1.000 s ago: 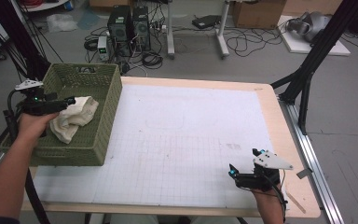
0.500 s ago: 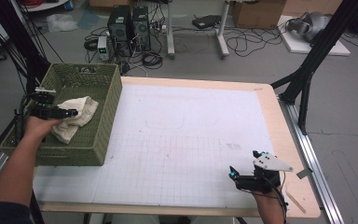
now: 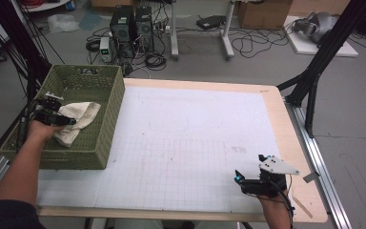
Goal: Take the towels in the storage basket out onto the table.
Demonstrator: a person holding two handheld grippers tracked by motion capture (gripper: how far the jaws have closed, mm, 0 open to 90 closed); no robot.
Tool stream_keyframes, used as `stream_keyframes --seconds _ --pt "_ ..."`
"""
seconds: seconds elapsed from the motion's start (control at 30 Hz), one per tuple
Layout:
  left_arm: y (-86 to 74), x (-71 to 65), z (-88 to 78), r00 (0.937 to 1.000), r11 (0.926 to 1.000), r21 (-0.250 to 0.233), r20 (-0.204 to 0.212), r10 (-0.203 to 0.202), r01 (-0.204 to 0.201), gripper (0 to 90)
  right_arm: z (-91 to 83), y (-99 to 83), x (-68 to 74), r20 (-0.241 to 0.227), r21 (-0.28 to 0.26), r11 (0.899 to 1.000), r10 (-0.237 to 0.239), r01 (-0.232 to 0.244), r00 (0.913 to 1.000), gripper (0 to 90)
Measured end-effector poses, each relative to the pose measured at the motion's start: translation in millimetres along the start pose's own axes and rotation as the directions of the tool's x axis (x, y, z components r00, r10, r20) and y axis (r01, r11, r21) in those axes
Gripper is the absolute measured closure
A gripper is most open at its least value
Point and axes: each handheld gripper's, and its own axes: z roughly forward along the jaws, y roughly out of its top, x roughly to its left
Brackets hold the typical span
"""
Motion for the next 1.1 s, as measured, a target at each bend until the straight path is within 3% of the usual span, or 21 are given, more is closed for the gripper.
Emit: stream_keyframes --seconds 0.17,0.27,0.43,0.53,0.67,1.0,1.1 --pt "2.9 -0.2 -9.6 1.0000 0.9984 -0.056 0.009 -0.001 0.002 73.4 -0.5 0.6 0.5 0.001 -0.002 1.000 0.000 0.000 1.0000 1.3" --pt "5.5 -0.8 -18.8 0.9999 0.9935 -0.113 0.011 -0.004 0.005 74.0 -1.1 0.6 0.1 0.000 -0.004 1.000 0.004 -0.004 1.0000 1.3" --pt "6.9 -0.7 -33.6 0.9999 0.9769 -0.214 0.011 0.013 -0.010 74.3 -1.7 0.8 -0.5 0.001 -0.010 1.000 0.013 -0.013 0.9999 1.3" --pt "7.0 -0.7 -43.1 0.9998 0.9612 -0.276 0.021 0.005 0.001 74.4 -1.6 1.1 -0.2 0.000 -0.010 1.000 0.012 -0.012 0.9999 1.4" --pt "6.8 -1.7 -58.0 0.9987 0.9304 -0.366 0.051 -0.001 0.020 74.6 -2.2 1.8 0.1 -0.001 -0.011 1.000 0.015 -0.015 0.9999 1.3" --pt "11.2 -7.3 -93.5 0.9943 0.8662 -0.499 0.103 0.028 0.027 74.8 -2.2 3.4 0.7 -0.005 -0.017 1.000 0.010 -0.010 0.9999 1.3" --pt "13.5 -10.7 -104.0 0.9929 0.8436 -0.537 0.108 0.050 0.016 74.8 -1.7 3.9 1.0 -0.007 -0.017 1.000 0.007 -0.007 1.0000 1.4"
